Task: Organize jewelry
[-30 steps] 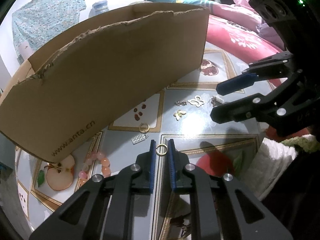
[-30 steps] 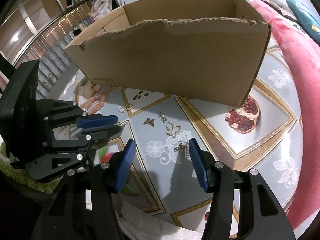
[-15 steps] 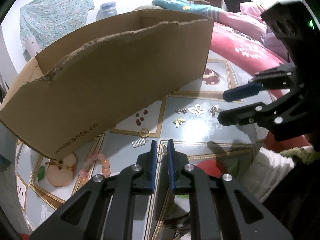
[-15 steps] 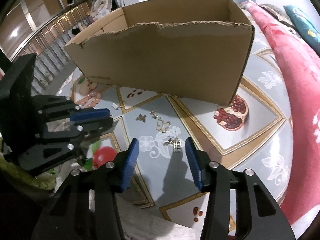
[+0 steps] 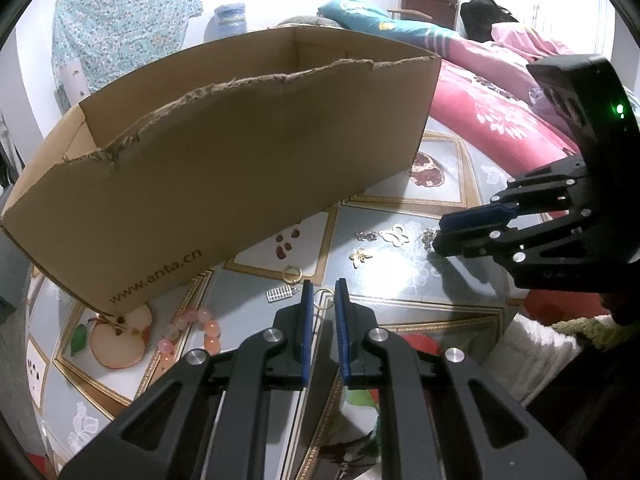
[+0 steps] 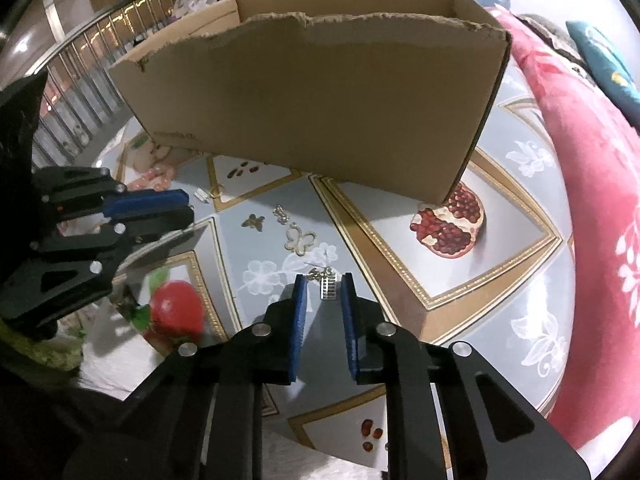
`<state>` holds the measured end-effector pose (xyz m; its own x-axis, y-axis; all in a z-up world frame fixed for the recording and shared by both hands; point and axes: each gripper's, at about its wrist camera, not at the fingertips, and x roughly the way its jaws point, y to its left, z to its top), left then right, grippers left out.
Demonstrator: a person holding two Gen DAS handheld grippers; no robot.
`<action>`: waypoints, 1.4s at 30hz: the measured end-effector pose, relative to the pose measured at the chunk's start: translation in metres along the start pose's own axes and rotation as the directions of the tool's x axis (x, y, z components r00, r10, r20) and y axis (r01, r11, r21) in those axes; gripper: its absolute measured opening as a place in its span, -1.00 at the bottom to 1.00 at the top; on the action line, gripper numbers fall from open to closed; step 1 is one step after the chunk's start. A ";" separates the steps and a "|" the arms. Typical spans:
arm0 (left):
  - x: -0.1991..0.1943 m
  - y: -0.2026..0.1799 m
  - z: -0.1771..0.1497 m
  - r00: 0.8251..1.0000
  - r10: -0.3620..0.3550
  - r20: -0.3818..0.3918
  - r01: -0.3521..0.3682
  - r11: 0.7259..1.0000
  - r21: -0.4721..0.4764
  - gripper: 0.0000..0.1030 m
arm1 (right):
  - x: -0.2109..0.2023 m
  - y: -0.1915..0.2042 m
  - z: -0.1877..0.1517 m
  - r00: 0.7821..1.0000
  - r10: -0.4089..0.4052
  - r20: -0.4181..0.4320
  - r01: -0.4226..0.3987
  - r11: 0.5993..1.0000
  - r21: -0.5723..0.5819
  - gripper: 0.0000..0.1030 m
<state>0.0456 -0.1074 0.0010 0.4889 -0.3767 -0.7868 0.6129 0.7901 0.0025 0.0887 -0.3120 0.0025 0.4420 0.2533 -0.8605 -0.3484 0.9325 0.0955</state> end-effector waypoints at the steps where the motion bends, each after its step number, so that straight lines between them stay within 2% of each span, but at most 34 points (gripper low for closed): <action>1: 0.000 0.001 0.000 1.000 0.000 0.000 0.000 1.000 -0.002 -0.80 | 0.001 0.001 0.001 1.000 -0.006 -0.001 0.006 1.000 -0.012 -0.71; 3: 0.000 0.002 0.000 1.000 -0.002 0.000 0.002 1.000 -0.004 -0.80 | 0.003 0.004 0.001 1.000 -0.017 0.000 0.017 0.999 -0.032 -0.75; 5: 0.000 0.002 0.000 1.000 -0.002 0.001 0.002 1.000 -0.006 -0.80 | 0.003 0.004 0.002 1.000 -0.009 0.000 0.009 0.999 -0.039 -0.92; 8: 0.000 0.002 0.000 1.000 -0.003 0.002 0.003 1.000 -0.006 -0.80 | -0.001 -0.001 0.000 1.000 0.002 0.002 -0.002 1.000 -0.030 -0.96; 16: -0.002 0.002 0.001 1.000 -0.003 0.008 0.003 1.000 -0.002 -0.80 | -0.015 -0.007 -0.002 1.000 0.014 0.024 -0.014 1.000 -0.010 -0.95; 25: -0.016 -0.003 0.004 0.999 0.007 0.041 -0.007 1.000 -0.003 -0.80 | -0.043 -0.012 0.002 0.993 0.056 0.107 -0.058 0.998 0.017 -0.95; 29: -0.028 -0.006 0.012 0.998 0.027 0.062 -0.028 0.999 0.020 -0.80 | -0.061 -0.014 0.011 0.982 0.078 0.169 -0.080 0.997 0.003 -0.95; 32: -0.044 -0.008 0.028 0.994 0.007 0.105 -0.012 0.999 0.042 -0.80 | -0.076 -0.014 0.024 0.970 0.104 0.221 -0.102 0.995 -0.021 -0.95; 38: -0.069 0.005 0.069 0.979 -0.014 0.205 0.004 0.999 0.048 -0.80 | -0.099 -0.016 0.064 0.924 0.155 0.349 -0.136 0.988 -0.079 -0.95; 42: -0.071 0.023 0.099 0.966 -0.020 0.256 0.014 1.000 0.027 -0.80 | -0.098 -0.019 0.095 0.901 0.143 0.411 -0.116 0.989 -0.090 -0.95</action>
<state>0.0865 -0.1105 0.1178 0.6189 -0.5040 -0.6024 0.6360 0.7716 0.0079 0.1306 -0.3295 0.1325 0.6876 0.4670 -0.5559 -0.4704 0.8698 0.1489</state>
